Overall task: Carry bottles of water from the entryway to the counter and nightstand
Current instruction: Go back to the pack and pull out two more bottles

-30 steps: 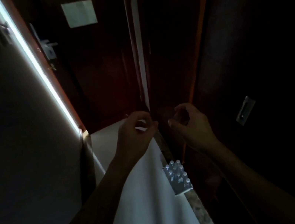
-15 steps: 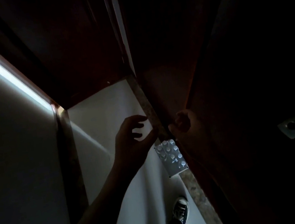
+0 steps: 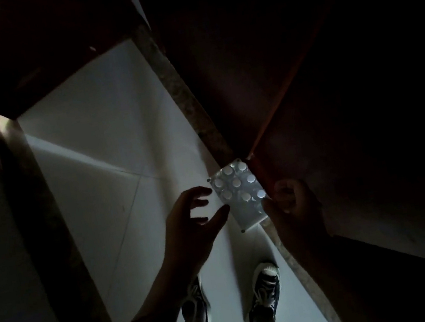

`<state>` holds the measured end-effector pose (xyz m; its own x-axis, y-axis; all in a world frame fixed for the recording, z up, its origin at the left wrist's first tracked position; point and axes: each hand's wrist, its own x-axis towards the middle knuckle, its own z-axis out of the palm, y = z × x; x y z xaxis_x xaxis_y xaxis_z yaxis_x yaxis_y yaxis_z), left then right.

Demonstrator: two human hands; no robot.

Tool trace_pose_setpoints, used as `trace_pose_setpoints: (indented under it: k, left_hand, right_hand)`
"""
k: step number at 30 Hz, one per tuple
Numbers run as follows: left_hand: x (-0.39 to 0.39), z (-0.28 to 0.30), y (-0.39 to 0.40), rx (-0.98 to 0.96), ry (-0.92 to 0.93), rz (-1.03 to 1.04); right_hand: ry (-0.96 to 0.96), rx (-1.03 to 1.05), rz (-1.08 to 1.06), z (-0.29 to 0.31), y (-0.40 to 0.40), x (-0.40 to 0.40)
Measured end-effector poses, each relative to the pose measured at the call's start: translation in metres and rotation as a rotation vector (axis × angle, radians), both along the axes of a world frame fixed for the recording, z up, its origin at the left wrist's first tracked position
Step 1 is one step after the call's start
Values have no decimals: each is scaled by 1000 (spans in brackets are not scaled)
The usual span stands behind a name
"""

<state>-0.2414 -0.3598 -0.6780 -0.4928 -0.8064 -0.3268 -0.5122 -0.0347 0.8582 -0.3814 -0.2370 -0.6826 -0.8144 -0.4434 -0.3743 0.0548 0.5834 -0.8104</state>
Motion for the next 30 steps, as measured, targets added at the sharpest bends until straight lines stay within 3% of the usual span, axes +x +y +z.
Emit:
trace_pose_setpoints:
  k: [6, 11, 16, 19, 24, 30]
  left_hand:
    - [-5, -206, -6, 93, -175, -152]
    - [-21, -374, -17, -12, -233, -332]
    - [-28, -480, -11, -169, -150, -415]
    - [-30, -515, -8, -226, -121, -360]
    - [-43, -533, -13, -268, -224, -370]
    - [-40, -487, -18, -238, -128, -337]
  right_hand:
    - [-82, 132, 32, -200, 0, 16]
    - [-21, 152, 93, -354, -11, 14]
    - [67, 110, 7, -462, -24, 20]
    - [54, 98, -48, -498, -29, 26]
    - [128, 137, -125, -519, -29, 23]
    - [135, 128, -113, -476, -34, 22]
